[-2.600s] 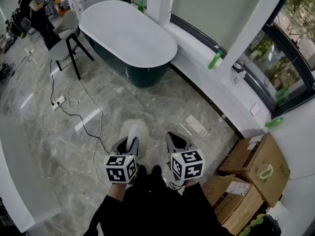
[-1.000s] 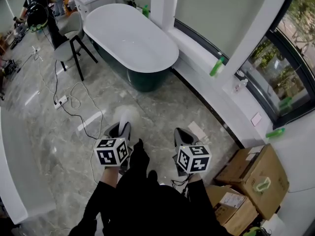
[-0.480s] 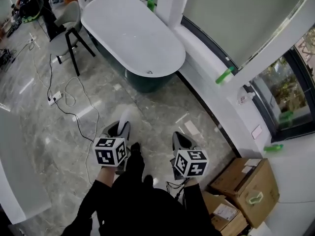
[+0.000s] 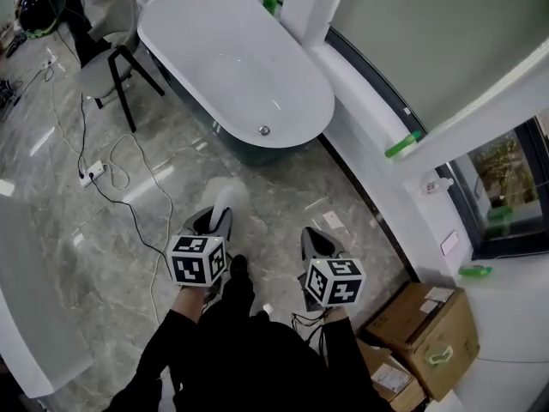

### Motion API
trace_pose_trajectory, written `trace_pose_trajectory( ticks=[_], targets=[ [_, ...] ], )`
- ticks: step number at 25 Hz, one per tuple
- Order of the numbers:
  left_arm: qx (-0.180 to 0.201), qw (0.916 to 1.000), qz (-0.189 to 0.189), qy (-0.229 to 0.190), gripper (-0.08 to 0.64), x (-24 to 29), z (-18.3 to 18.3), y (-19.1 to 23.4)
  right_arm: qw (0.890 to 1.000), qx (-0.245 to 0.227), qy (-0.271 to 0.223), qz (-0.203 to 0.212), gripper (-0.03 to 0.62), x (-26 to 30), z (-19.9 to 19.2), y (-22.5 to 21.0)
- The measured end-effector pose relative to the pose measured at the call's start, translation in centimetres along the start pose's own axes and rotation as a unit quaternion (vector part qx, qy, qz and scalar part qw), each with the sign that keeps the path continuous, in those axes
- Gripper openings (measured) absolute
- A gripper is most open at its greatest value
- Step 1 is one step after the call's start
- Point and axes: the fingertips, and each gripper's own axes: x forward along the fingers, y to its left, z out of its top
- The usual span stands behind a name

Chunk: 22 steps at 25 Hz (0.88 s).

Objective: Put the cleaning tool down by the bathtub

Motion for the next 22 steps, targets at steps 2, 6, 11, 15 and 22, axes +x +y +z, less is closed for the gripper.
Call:
trace_pose_trajectory(
  ticks=[2,6,11,15,22],
  targets=[
    [-0.002,1.0,0.0,0.002,0.098,0.8,0.4,1.0,1.0,-0.005,0.001,-0.003,0.0,1.1,1.0,0.1],
    [-0.009,1.0,-0.001,0.003,0.098,1.8,1.3,3.0,1.0,-0.012,0.002,-0.015,0.0,3.1,2.6,0.4],
    [-0.025,0.9997,0.002,0.001,0.098,2.8,1.7,5.1,0.999,-0.023,0.006,-0.029,0.0,4.9,3.9,0.6],
    [-0.037,0.9992,0.01,0.0,0.098,3.5,1.6,6.4,0.999,-0.031,0.013,-0.033,0.0,6.1,4.3,0.3],
    [-0.043,0.9985,0.028,0.017,0.098,5.6,-0.6,8.6,0.998,-0.049,0.031,-0.024,0.0,9.7,2.7,-0.4]
  ],
)
